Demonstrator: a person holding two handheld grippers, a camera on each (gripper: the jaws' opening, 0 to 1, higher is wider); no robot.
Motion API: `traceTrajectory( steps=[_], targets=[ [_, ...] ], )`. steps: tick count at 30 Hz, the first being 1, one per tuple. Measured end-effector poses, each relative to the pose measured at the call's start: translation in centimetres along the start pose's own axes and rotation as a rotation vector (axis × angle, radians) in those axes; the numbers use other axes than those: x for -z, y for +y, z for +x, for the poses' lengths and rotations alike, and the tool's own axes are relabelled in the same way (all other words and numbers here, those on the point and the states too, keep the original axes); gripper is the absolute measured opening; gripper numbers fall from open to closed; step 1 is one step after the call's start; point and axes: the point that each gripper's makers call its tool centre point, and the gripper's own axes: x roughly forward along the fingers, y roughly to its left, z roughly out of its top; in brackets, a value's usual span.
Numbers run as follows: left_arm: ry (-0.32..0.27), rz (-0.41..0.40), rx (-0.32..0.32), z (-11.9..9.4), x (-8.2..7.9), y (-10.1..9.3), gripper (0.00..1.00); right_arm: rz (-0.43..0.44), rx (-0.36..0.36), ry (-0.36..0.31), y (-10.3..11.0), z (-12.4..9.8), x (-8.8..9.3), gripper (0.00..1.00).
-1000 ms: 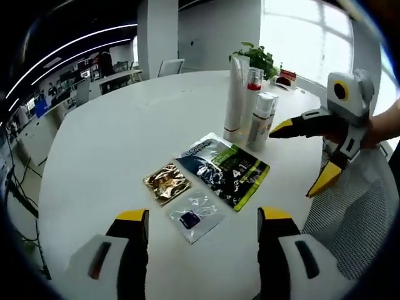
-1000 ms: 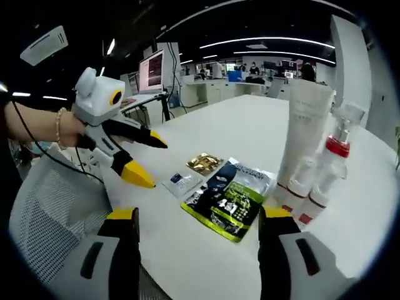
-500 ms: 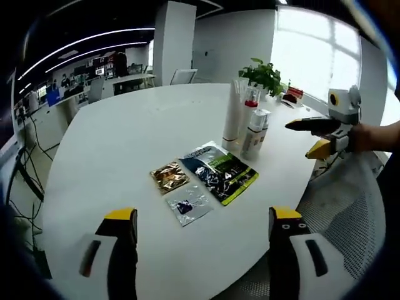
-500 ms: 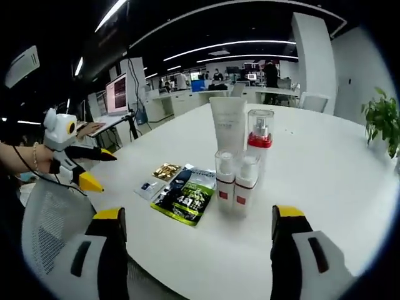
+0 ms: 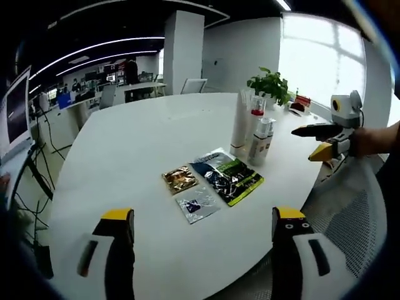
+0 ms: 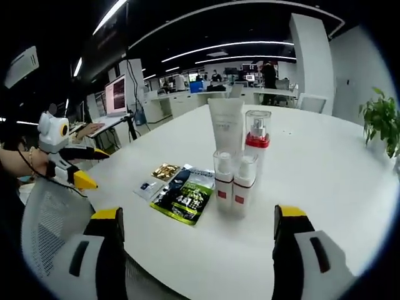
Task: Arrange the skincare products in the storage area until every visible bottle or jar stands upright without overlapping.
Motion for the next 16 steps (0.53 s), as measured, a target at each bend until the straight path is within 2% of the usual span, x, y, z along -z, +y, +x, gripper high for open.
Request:
traceTrajectory(
  steps=[8,16],
  targets=[
    [0.023,0.030,0.012,0.29,0.26,-0.51,0.83,-0.014,-0.001,0.006,0.09,-0.11,0.03,0.99],
    [0.026,0.030,0.012,0.33,0.46,-0.12,0.82,-0.008,-0.002,0.007,0.07,-0.08,0.08,0.99]
  ],
)
